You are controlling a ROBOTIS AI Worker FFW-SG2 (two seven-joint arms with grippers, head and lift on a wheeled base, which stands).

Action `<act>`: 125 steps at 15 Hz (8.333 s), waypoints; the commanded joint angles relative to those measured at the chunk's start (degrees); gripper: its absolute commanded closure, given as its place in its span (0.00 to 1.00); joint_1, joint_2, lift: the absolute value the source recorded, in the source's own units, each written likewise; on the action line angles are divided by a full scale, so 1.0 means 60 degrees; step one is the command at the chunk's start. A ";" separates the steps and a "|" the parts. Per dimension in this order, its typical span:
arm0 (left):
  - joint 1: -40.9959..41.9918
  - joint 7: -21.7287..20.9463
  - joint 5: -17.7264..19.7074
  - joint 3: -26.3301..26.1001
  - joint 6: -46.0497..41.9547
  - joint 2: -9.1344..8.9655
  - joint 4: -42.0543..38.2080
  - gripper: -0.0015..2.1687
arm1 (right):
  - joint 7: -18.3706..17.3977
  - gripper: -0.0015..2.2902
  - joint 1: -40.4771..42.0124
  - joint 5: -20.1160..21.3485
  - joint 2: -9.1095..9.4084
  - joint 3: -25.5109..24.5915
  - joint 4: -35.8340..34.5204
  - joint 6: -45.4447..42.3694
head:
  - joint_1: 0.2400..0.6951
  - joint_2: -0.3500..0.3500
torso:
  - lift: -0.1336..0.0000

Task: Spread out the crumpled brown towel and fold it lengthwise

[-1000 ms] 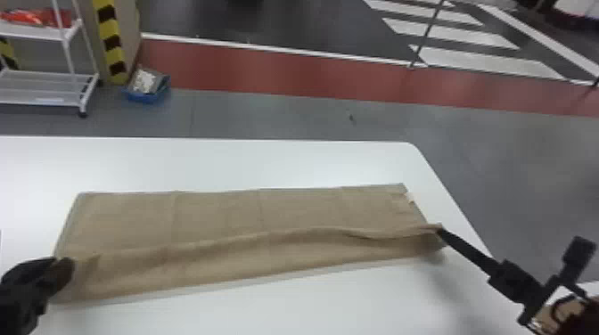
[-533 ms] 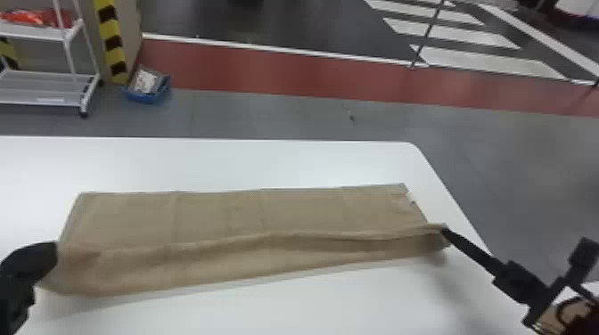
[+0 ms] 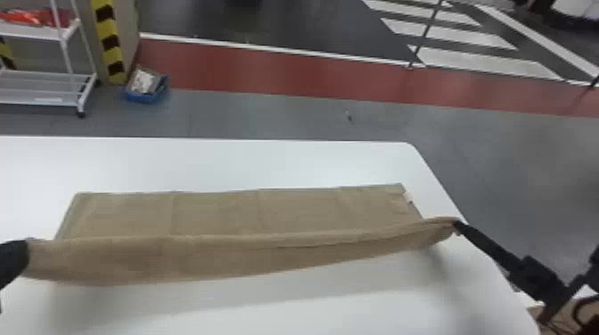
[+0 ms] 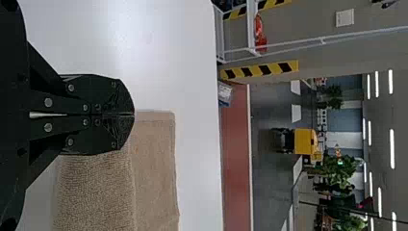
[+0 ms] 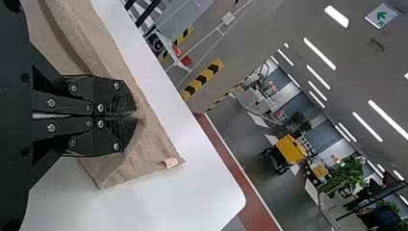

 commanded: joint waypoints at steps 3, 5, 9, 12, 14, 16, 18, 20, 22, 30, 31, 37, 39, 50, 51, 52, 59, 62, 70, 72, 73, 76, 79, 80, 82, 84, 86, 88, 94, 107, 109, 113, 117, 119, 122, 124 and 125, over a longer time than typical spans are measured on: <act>0.0428 -0.0013 0.0002 0.0337 -0.0001 -0.0156 -0.0464 0.63 | 0.0002 0.57 -0.0058 -0.0205 -0.0137 -0.0440 -0.0153 0.0797 | 1.00 0.11 | 0.07; 0.0604 0.0046 0.0002 0.0396 -0.0001 -0.0200 -0.0639 0.63 | 0.0060 0.57 0.0044 -0.0264 -0.0107 -0.0543 -0.0153 0.0826 | 1.00 0.10 | 0.07; 0.0897 0.0090 0.0002 0.0513 -0.0001 -0.0273 -0.0888 0.63 | 0.0090 0.57 0.0572 -0.0572 -0.0078 -0.0777 -0.0549 0.1178 | 1.00 0.08 | 0.07; 0.0867 0.0075 0.0002 0.0454 -0.0001 -0.0288 -0.0859 0.63 | 0.0046 0.57 0.0615 -0.0118 -0.0151 -0.0514 -0.0622 0.1676 | 1.00 0.08 | 0.07; 0.0721 0.0061 0.0002 0.0381 -0.0001 -0.0288 -0.0727 0.63 | -0.0189 0.56 0.0601 0.0205 -0.0093 -0.0206 -0.0622 0.1647 | 1.00 0.09 | 0.07; 0.0604 0.0046 0.0002 0.0367 0.0028 -0.0259 -0.0595 0.63 | -0.0760 0.37 0.0279 0.0468 -0.0093 -0.0089 -0.0564 0.1588 | 1.00 0.10 | 0.07; 0.0516 0.0017 -0.0013 0.0337 0.0028 -0.0244 -0.0478 0.63 | -0.0877 0.23 -0.0176 0.0996 -0.0093 0.0072 -0.0461 0.1559 | 1.00 0.10 | 0.07; 0.0487 0.0002 -0.0013 0.0308 0.0028 -0.0244 -0.0420 0.63 | -0.1170 0.05 -0.0351 0.1259 -0.0063 0.0263 -0.0359 0.0768 | 1.00 0.10 | 0.07; 0.0472 0.0002 -0.0013 0.0279 0.0028 -0.0244 -0.0376 0.63 | -0.1126 0.03 -0.0249 0.1508 -0.0063 0.0321 -0.0359 -0.0756 | 1.00 0.10 | 0.07; 0.0311 -0.0042 -0.0057 0.0103 0.0028 -0.0244 -0.0273 0.63 | -0.0159 0.23 0.1026 0.2343 -0.0181 0.0556 -0.0344 -0.5619 | 1.00 0.02 | 0.07; 0.0311 -0.0042 -0.0057 0.0088 0.0028 -0.0259 -0.0288 0.63 | -0.0013 0.23 0.1128 0.2680 -0.0151 0.0746 -0.0578 -0.5824 | 1.00 0.02 | 0.07; 0.0355 -0.0042 -0.0072 0.0059 0.0028 -0.0244 -0.0259 0.63 | 0.0046 0.23 0.1861 0.3735 -0.0034 0.1698 -0.0901 -0.6967 | 1.00 0.11 | 0.07; 0.0355 -0.0057 -0.0072 0.0030 0.0028 -0.0229 -0.0259 0.63 | 0.0002 0.23 0.2051 0.3838 0.0010 0.1757 -0.0622 -0.7523 | 1.00 0.14 | 0.07; 0.0252 -0.0086 -0.0116 -0.0131 0.0028 -0.0186 -0.0127 0.63 | -0.0482 0.23 0.1538 0.4423 -0.0078 0.2607 0.0198 -0.8080 | 1.00 0.15 | 0.07; 0.0252 -0.0086 -0.0116 -0.0131 0.0028 -0.0186 -0.0127 0.63 | -0.0482 0.23 0.1509 0.4438 -0.0063 0.2636 0.0198 -0.8080 | 1.00 0.17 | 0.07; 0.0252 -0.0086 -0.0116 -0.0131 0.0028 -0.0186 -0.0127 0.63 | -0.0482 0.25 0.1465 0.4453 -0.0034 0.2650 0.0213 -0.8021 | 1.00 0.18 | 0.07; 0.0267 -0.0071 -0.0116 -0.0131 0.0028 -0.0186 -0.0244 0.63 | -0.0335 0.66 0.1568 0.4116 -0.0078 0.2079 0.0008 -0.7465 | 1.00 0.16 | 0.07; 0.0325 0.0017 -0.0116 -0.0117 -0.0001 -0.0200 -0.0434 0.63 | -0.0115 0.66 0.1597 0.3720 -0.0063 0.1713 -0.0256 -0.7172 | 1.00 0.14 | 0.07; 0.0867 0.0090 -0.0130 0.0279 -0.0001 -0.0229 -0.1167 0.63 | 0.0661 0.66 0.1714 0.2197 -0.0239 -0.0016 -0.0637 -0.6000 | 1.00 0.03 | 0.07; 0.0736 0.0075 -0.0130 0.0205 -0.0323 -0.0259 -0.0947 0.63 | 0.0661 0.66 0.1509 0.2314 -0.0283 -0.0001 -0.0637 -0.5560 | 1.00 0.01 | 0.07; 0.0516 0.0046 -0.0130 0.0074 -0.0499 -0.0259 -0.0698 0.63 | 0.0661 0.66 0.1377 0.2387 -0.0268 0.0116 -0.0637 -0.5326 | 1.00 0.00 | 0.07; -0.0158 0.0031 -0.0174 -0.0219 -0.0528 -0.0215 -0.0053 0.63 | 0.0617 0.66 0.0762 0.2783 -0.0166 0.0351 -0.0622 -0.4682 | 1.00 0.01 | 0.07; -0.0788 0.0002 -0.0160 -0.0366 -0.0968 -0.0200 0.0708 0.63 | 0.0529 0.66 -0.0190 0.3354 -0.0151 0.0600 -0.0153 -0.4359 | 1.00 0.05 | 0.07; -0.1008 -0.0013 -0.0160 -0.0424 -0.1114 -0.0186 0.0987 0.63 | 0.0529 0.66 -0.0556 0.3501 -0.0210 0.0688 0.0183 -0.4242 | 1.00 0.06 | 0.07; -0.1593 -0.0027 -0.0130 -0.0717 -0.1554 -0.0186 0.1734 0.63 | 0.0470 0.66 -0.1303 0.3984 -0.0254 0.0863 0.1018 -0.4154 | 1.00 0.08 | 0.07; -0.2165 -0.0013 -0.0130 -0.1054 -0.1935 -0.0186 0.2510 0.63 | 0.0353 0.66 -0.1889 0.4218 -0.0430 0.1244 0.1824 -0.4184 | 1.00 0.09 | 0.07; -0.2619 0.0017 -0.0160 -0.1289 -0.1964 -0.0156 0.3037 0.63 | 0.0265 0.66 -0.2358 0.4380 -0.0532 0.1523 0.2454 -0.4271 | 1.00 0.10 | 0.07; -0.2970 0.0061 -0.0203 -0.1450 -0.1993 -0.0156 0.3418 0.63 | 0.0134 0.66 -0.2680 0.4541 -0.0547 0.1713 0.2835 -0.4389 | 1.00 0.12 | 0.07; -0.3249 0.0178 -0.0511 -0.1552 -0.1964 -0.0127 0.3799 0.63 | -0.0306 0.65 -0.2959 0.4702 -0.0693 0.2196 0.3523 -0.4945 | 1.00 0.14 | 0.07; -0.3381 0.0471 -0.1053 -0.1699 -0.4191 -0.0171 0.4239 0.02 | -0.1492 0.01 -0.2256 0.4277 -0.0576 0.2401 0.3304 -0.6176 | 1.00 0.17 | 0.07; -0.2941 0.0456 -0.1053 -0.1582 -0.4601 -0.0142 0.3741 0.02 | -0.1185 0.02 -0.1538 0.3603 -0.0591 0.2006 0.2454 -0.6000 | 1.00 0.17 | 0.07; -0.2179 0.0280 -0.1170 -0.1347 -0.4747 0.0020 0.2891 0.02 | 0.0031 0.02 -0.0527 0.2783 -0.0635 0.0878 0.1282 -0.5238 | 1.00 0.12 | 0.07; -0.1637 -0.0013 -0.1200 -0.0879 -0.4103 0.0093 0.2378 0.02 | 0.0617 0.03 0.1011 0.1875 -0.0371 -0.0060 -0.0022 -0.5355 | 1.00 0.08 | 0.07; -0.1652 -0.1009 -0.1185 -0.0703 -0.3546 0.0093 0.2510 0.02 | 0.1174 0.03 0.1245 0.1801 -0.0371 -0.0265 -0.0168 -0.5326 | 1.00 0.06 | 0.07; -0.2179 -0.2020 -0.0907 -0.0366 -0.1290 0.0078 0.2920 0.02 | 0.1174 0.06 0.1143 0.2153 -0.0488 -0.0265 -0.0271 -0.4623 | 1.00 0.04 | 0.07; -0.2399 -0.2356 -0.0262 0.0030 -0.0118 0.0107 0.2979 0.02 | 0.1159 0.10 0.0645 0.2871 -0.0635 -0.0133 -0.0271 -0.3861 | 1.00 0.05 | 0.07; -0.2502 -0.2386 -0.0233 0.0147 0.0497 0.0107 0.2949 0.03 | 0.1174 0.10 0.0352 0.3237 -0.0767 0.0014 -0.0227 -0.3422 | 1.00 0.05 | 0.07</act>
